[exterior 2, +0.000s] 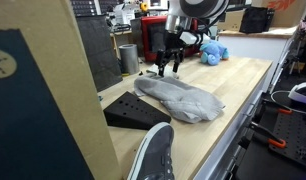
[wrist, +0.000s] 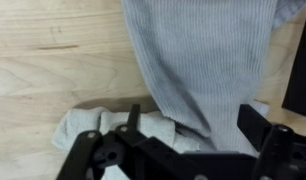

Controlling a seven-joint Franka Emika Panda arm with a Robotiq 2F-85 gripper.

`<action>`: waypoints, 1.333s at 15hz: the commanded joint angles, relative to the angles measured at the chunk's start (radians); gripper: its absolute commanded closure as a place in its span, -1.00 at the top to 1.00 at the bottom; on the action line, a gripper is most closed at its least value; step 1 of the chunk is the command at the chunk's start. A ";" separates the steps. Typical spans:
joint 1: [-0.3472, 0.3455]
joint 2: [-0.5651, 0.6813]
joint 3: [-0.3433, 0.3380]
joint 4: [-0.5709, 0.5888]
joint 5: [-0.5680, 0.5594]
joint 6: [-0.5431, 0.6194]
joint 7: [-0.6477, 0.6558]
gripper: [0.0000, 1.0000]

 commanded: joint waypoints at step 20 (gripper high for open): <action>0.117 0.316 -0.225 0.304 -0.338 0.121 0.370 -0.96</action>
